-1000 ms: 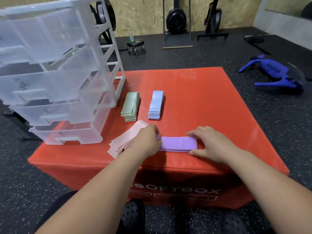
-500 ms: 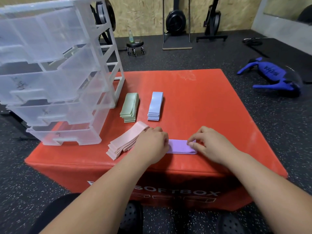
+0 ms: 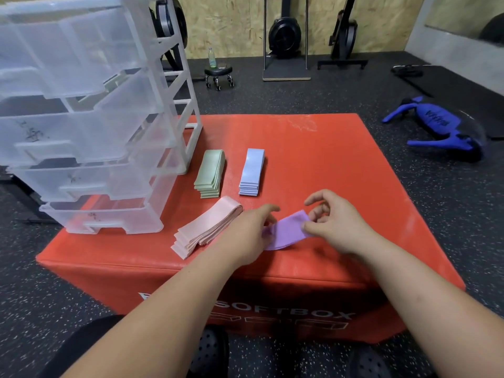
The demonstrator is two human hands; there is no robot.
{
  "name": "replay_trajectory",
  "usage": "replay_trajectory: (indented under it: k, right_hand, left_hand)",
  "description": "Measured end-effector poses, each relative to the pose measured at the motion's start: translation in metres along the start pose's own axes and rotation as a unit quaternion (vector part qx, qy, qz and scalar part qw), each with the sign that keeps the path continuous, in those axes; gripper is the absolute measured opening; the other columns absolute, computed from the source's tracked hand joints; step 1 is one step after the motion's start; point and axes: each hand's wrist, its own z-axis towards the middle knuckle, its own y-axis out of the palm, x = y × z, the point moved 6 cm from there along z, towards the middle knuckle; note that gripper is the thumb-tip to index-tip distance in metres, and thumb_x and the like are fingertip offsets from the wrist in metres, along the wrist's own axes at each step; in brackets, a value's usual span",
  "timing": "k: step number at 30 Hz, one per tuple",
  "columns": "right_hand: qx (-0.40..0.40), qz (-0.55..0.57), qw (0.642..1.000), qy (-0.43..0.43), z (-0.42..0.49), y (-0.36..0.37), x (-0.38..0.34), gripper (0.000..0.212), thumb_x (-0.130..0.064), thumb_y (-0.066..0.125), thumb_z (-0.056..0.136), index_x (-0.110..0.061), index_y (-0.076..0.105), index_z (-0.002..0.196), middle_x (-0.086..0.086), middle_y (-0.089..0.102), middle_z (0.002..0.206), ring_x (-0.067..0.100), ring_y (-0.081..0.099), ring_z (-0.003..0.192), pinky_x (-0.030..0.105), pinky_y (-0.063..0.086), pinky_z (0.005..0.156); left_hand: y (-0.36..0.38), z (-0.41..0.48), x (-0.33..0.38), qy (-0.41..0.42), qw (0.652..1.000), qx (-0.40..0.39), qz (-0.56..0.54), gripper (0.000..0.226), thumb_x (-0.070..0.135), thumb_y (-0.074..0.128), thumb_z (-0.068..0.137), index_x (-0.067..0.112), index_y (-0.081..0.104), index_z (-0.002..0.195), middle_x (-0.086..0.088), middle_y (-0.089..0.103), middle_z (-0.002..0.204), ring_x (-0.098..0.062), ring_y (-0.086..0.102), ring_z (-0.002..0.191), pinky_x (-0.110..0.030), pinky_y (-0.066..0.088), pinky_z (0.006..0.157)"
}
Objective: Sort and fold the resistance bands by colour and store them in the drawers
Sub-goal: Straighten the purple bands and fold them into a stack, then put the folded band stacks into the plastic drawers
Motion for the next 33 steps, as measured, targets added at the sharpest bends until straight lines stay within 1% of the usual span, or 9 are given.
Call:
replay_trajectory:
  k: [2, 5, 11, 15, 17, 20, 24, 28, 33]
  right_hand:
    - [0.005, 0.061, 0.996, -0.057, -0.001, -0.005, -0.016, 0.044, 0.007, 0.077, 0.076, -0.021, 0.063, 0.107, 0.002, 0.063, 0.082, 0.016, 0.056, 0.066, 0.037, 0.051, 0.068]
    - [0.047, 0.109, 0.988, -0.099, -0.001, -0.018, -0.031, 0.041, 0.011, 0.074, 0.082, -0.017, 0.064, 0.111, 0.007, 0.066, 0.096, 0.013, 0.061, 0.077, 0.028, 0.054, 0.074]
    - [0.111, 0.135, 0.979, -0.103, 0.017, -0.023, -0.023, 0.04, 0.004, 0.077, 0.086, -0.026, 0.067, 0.111, 0.005, 0.069, 0.105, 0.011, 0.067, 0.082, 0.024, 0.058, 0.081]
    - [0.078, 0.068, 0.992, -0.071, 0.04, 0.007, -0.009, 0.037, 0.003, 0.079, 0.084, -0.023, 0.07, 0.108, 0.002, 0.073, 0.104, 0.016, 0.069, 0.079, 0.039, 0.061, 0.082]
    - [0.066, 0.008, 0.996, -0.065, 0.052, 0.022, -0.002, 0.036, 0.0, 0.08, 0.081, -0.026, 0.071, 0.104, -0.005, 0.074, 0.1, 0.015, 0.071, 0.078, 0.033, 0.06, 0.08]
    - [0.045, -0.097, 0.99, -0.088, 0.061, 0.038, 0.005, 0.034, -0.005, 0.08, 0.08, -0.032, 0.07, 0.099, -0.013, 0.072, 0.098, 0.0, 0.065, 0.075, 0.014, 0.049, 0.073]
    - [0.028, -0.251, 0.956, -0.149, 0.061, 0.045, 0.005, 0.015, -0.025, 0.077, 0.086, -0.035, 0.071, 0.094, -0.014, 0.062, 0.098, 0.01, 0.053, 0.088, 0.031, 0.044, 0.077]
    - [0.015, -0.29, 0.95, -0.111, 0.062, 0.041, 0.005, 0.003, -0.037, 0.074, 0.09, -0.037, 0.072, 0.092, -0.01, 0.06, 0.103, 0.017, 0.05, 0.097, 0.037, 0.045, 0.083]
    - [-0.016, -0.291, 0.952, -0.094, 0.054, 0.039, 0.003, 0.01, -0.036, 0.071, 0.094, -0.041, 0.074, 0.102, -0.009, 0.059, 0.109, 0.019, 0.055, 0.105, 0.04, 0.048, 0.093]
  left_hand:
    - [-0.002, 0.0, -0.001, -0.014, 0.998, -0.009, -0.065, 0.055, 0.013, 0.076, 0.083, 0.029, 0.059, 0.133, 0.012, 0.072, 0.1, -0.006, 0.061, 0.082, -0.023, 0.047, 0.077]
    - [-0.013, 0.002, -0.004, -0.034, 0.986, -0.006, -0.16, 0.038, 0.021, 0.083, 0.08, 0.032, 0.063, 0.111, 0.01, 0.069, 0.087, -0.013, 0.065, 0.076, -0.038, 0.056, 0.075]
    - [-0.033, -0.009, 0.004, -0.072, 0.927, -0.027, -0.368, 0.042, 0.015, 0.089, 0.085, 0.025, 0.065, 0.118, 0.0, 0.068, 0.094, -0.014, 0.059, 0.071, -0.027, 0.049, 0.064]
    - [-0.022, -0.011, -0.015, -0.115, 0.956, 0.018, -0.269, 0.036, 0.02, 0.09, 0.08, 0.028, 0.064, 0.104, 0.004, 0.066, 0.089, -0.01, 0.055, 0.064, -0.03, 0.051, 0.064]
    - [-0.016, -0.009, -0.019, -0.111, 0.973, 0.022, -0.202, 0.034, 0.024, 0.089, 0.08, 0.032, 0.063, 0.1, 0.006, 0.066, 0.091, -0.008, 0.055, 0.064, -0.027, 0.05, 0.065]
    - [-0.012, -0.003, -0.019, -0.073, 0.995, 0.037, -0.058, 0.026, 0.026, 0.083, 0.084, 0.032, 0.067, 0.104, 0.002, 0.062, 0.099, -0.014, 0.06, 0.081, -0.031, 0.047, 0.074]
    - [-0.004, -0.002, -0.016, -0.027, 0.995, 0.038, 0.085, 0.015, 0.032, 0.07, 0.092, 0.03, 0.072, 0.107, 0.001, 0.053, 0.103, -0.02, 0.052, 0.104, -0.036, 0.045, 0.082]
    - [-0.005, -0.001, -0.018, -0.034, 0.996, 0.043, 0.075, 0.014, 0.035, 0.068, 0.093, 0.032, 0.073, 0.105, 0.002, 0.054, 0.101, -0.02, 0.054, 0.107, -0.036, 0.047, 0.081]
    - [-0.013, -0.006, -0.019, -0.049, 0.995, 0.062, 0.055, 0.019, 0.04, 0.067, 0.095, 0.031, 0.071, 0.111, 0.003, 0.058, 0.105, -0.021, 0.061, 0.102, -0.039, 0.053, 0.085]
